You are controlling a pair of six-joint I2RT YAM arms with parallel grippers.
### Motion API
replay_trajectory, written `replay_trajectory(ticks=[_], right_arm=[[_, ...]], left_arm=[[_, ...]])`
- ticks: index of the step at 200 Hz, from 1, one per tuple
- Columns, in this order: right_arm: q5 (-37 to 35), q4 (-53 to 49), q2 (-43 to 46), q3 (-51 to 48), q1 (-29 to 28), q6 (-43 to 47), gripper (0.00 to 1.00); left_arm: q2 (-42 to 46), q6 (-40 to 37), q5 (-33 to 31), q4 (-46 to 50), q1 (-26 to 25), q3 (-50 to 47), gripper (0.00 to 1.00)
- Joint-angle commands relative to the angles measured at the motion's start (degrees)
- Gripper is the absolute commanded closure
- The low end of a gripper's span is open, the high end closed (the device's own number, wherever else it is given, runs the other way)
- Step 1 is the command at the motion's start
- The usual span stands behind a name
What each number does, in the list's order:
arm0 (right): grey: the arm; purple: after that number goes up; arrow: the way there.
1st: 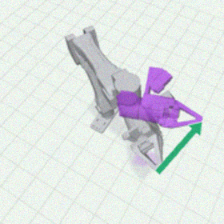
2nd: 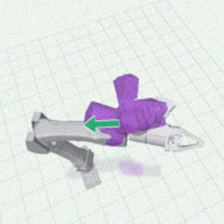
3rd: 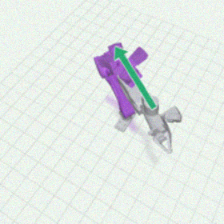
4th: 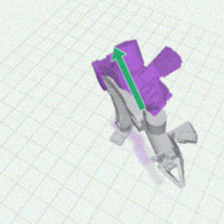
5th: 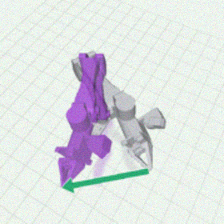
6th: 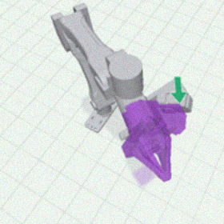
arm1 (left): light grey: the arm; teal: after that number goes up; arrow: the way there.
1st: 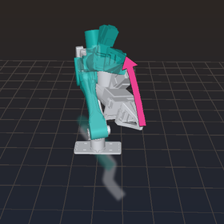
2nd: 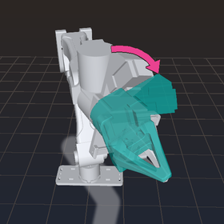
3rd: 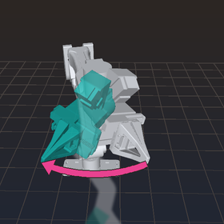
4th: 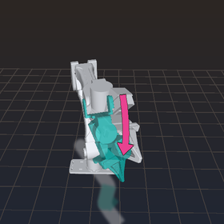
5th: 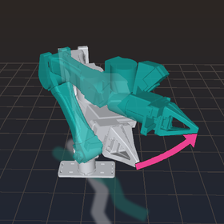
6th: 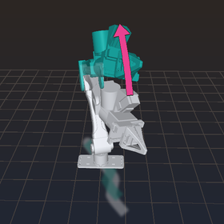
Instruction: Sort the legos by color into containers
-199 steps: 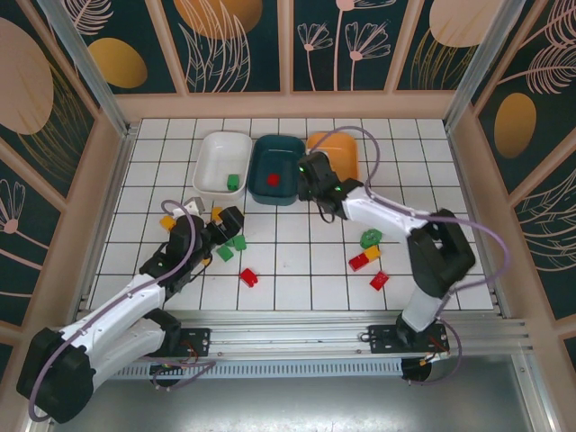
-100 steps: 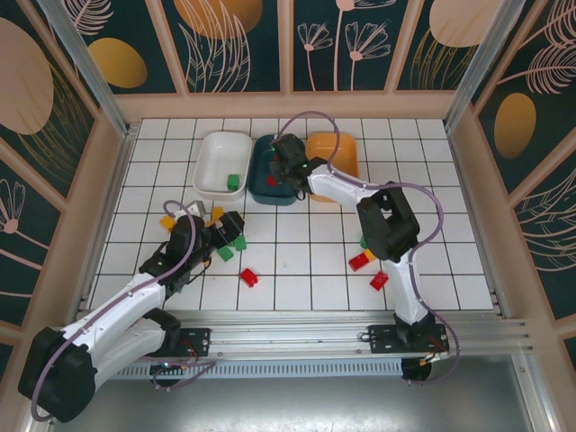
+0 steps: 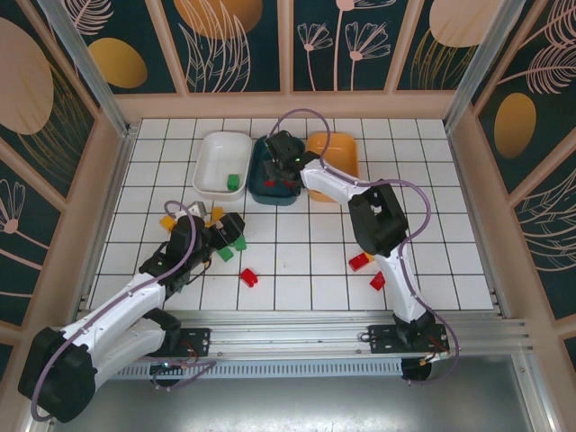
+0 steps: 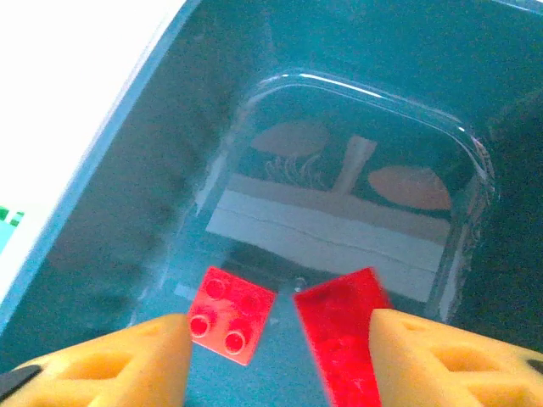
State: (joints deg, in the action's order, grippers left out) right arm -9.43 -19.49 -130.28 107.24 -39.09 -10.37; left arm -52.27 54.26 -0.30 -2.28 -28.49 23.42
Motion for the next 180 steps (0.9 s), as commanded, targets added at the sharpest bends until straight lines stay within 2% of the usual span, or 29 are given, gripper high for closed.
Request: replay_trajectory(ticks=[1, 23, 62, 85, 99, 114, 152, 161, 180], right_arm=[[-0.94, -1.5, 4.25, 0.66, -0.14, 0.49, 0.38], [-3.88, 1.36, 12.57, -7.11, -0.77, -1.32, 0.38], [-10.26, 5.85, 34.36, -31.2, -1.78, -9.35, 0.45], [-16.1, 2.55, 47.61, -45.13, -0.64, -14.14, 0.53], [-16.72, -0.78, 55.21, -52.31, 1.23, -17.57, 0.59], [-16.35, -4.49, 62.24, -58.64, 2.8, -20.8, 0.6], [-13.77, -13.16, 73.22, -68.7, 4.37, -27.06, 0.44], [-12.62, -13.4, 74.13, -70.32, 4.04, -28.36, 0.38], [-7.82, -11.61, 73.77, -71.94, 4.51, -29.94, 0.35]], left_arm=[[0.76, 0.01, 1.5, 0.66, 0.37, 1.36, 0.01], [0.4, 0.07, 3.47, -1.24, 0.29, 1.0, 0.01], [-4.52, 1.19, 9.99, -9.51, -0.41, -0.44, 0.01], [-6.96, -0.17, 9.32, -11.57, -4.64, 1.08, 0.02], [-8.82, -1.25, 8.05, -13.36, -8.8, 2.53, 0.02], [-12.04, -1.98, 9.5, -16.97, -12.34, 3.9, 0.02], [-16.94, -2.78, 11.9, -24.52, -18.02, 5.8, 0.02], [-17.75, -2.91, 11.91, -25.02, -18.83, 6.18, 0.02], [-19.29, -2.91, 11.9, -25.48, -19.47, 6.72, 0.02]])
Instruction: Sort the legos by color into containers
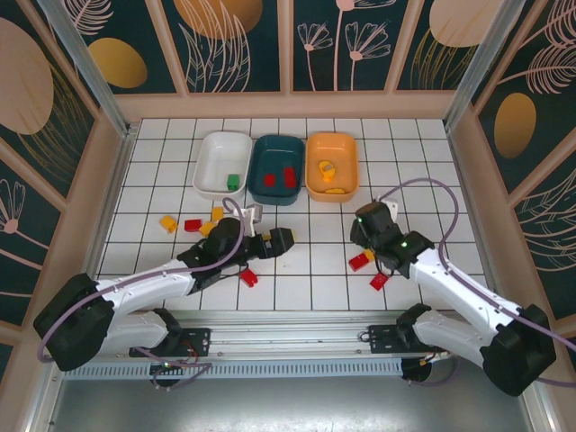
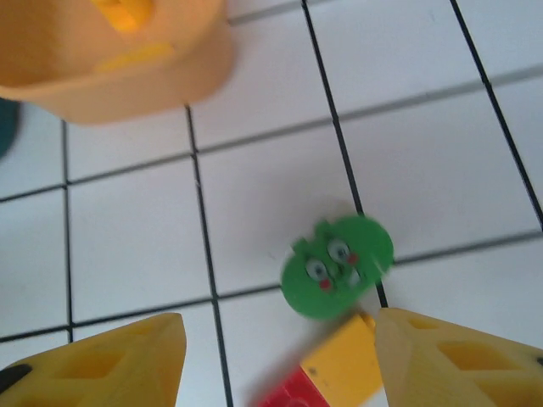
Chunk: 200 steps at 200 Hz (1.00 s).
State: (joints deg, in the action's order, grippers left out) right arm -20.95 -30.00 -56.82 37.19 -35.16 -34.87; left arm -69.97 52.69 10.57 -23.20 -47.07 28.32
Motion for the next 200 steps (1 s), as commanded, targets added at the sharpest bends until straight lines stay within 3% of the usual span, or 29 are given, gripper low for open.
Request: replay_trajectory(ticks=[1, 45, 100, 200], right_arm=[[3.71, -1.09, 0.22, -1.96, 0.6, -5.57, 0.35], [-0.02, 0.67, -3.6, -5.7, 1.65, -8.33, 0.31], [3.64, 5.53, -6.35, -8.1, 5.4, -5.54, 0.36], [7.65, 8.92, -8.41, -9.42, 6.54, -3.13, 0.38]], left_arm=[[-1.66, -1.3, 1.03, -4.61, -0.86, 1.83, 0.02], [-1.3, -0.81, 0.34, -4.94, -1.05, 0.83, 0.01], [-1.17, -0.83, -0.29, -4.76, -1.1, 0.25, 0.01], [-0.21, -1.45, -1.71, -2.82, -1.08, 0.55, 0.01]])
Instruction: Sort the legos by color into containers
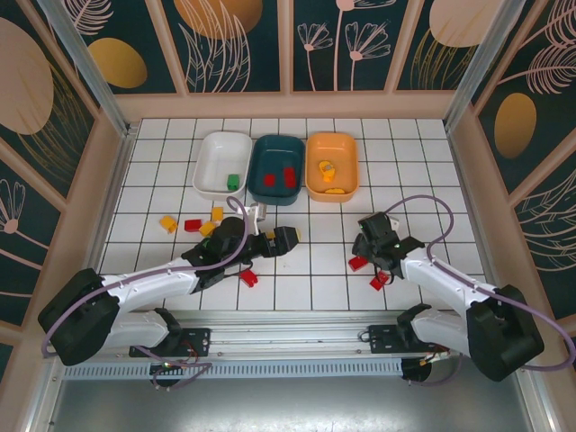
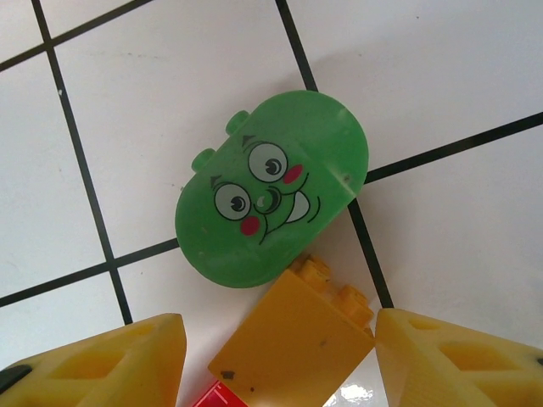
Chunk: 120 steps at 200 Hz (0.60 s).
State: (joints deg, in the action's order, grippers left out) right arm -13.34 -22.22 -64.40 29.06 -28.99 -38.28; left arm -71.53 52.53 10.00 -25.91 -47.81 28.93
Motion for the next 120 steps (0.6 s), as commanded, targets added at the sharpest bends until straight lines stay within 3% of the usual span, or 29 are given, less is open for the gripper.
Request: replay_trajectory(ticks=[1, 57, 120], right_arm=[[0.06, 1.17, -0.86, -1.29, 0.4, 0.3, 0.38], [-0.01, 2.83, -3.52, -1.26, 0.27, 1.16, 0.49], [-0.19, 3.84, -5.53, -0.94, 0.34, 2.42, 0.49]], left_arm=[[1.37, -1.29, -1.18, -0.1, -0.34, -0.08, 0.01], [2.77, -1.38, -2.12, 1.13, -0.34, -0.51, 0.01], [4.38, -1.99, -3.54, 2.79, -0.35, -0.8, 0.01]])
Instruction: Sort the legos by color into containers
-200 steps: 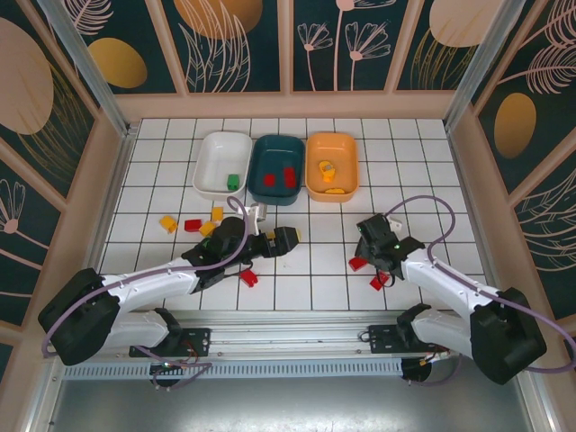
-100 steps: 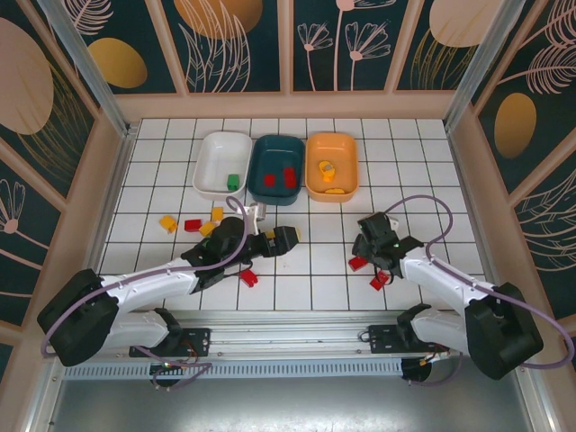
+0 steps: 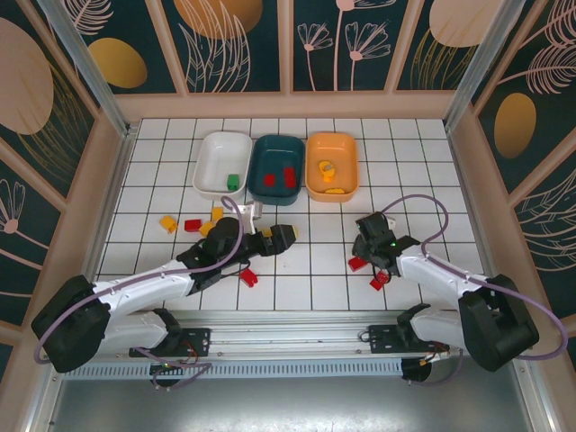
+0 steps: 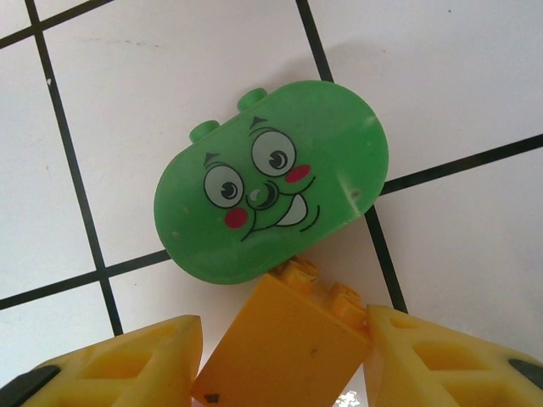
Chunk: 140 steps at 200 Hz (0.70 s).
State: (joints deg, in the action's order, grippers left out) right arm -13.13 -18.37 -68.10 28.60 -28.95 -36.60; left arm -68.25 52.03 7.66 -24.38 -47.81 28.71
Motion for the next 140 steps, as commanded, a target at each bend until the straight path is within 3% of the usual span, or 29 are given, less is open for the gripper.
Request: replay_trajectory(ticks=[1, 18, 38, 105, 140], right_arm=[[-0.46, 0.0, -1.85, -0.43, 0.3, 0.78, 0.49], [-1.37, -0.33, -0.85, -0.19, 0.21, 0.73, 0.58], [-1.66, -1.34, 1.76, 0.13, 0.1, 0.58, 0.61], [-3.61, -5.77, 7.41, 2.64, -1.99, -0.2, 0.65], [-5.68, -7.91, 7.82, 7.94, -4.62, 0.4, 0.66]], left_arm=[[1.1, -1.49, -1.22, 1.26, -0.35, -0.58, 0.01], [1.06, -1.49, -1.3, 1.27, -0.35, -0.57, 0.01], [0.92, -1.54, -1.39, 1.35, -0.35, -0.41, 0.01], [0.22, -2.48, -2.09, 2.56, -0.35, 0.99, 0.01], [1.37, -1.76, -6.82, 5.18, -0.26, 1.26, 0.01]])
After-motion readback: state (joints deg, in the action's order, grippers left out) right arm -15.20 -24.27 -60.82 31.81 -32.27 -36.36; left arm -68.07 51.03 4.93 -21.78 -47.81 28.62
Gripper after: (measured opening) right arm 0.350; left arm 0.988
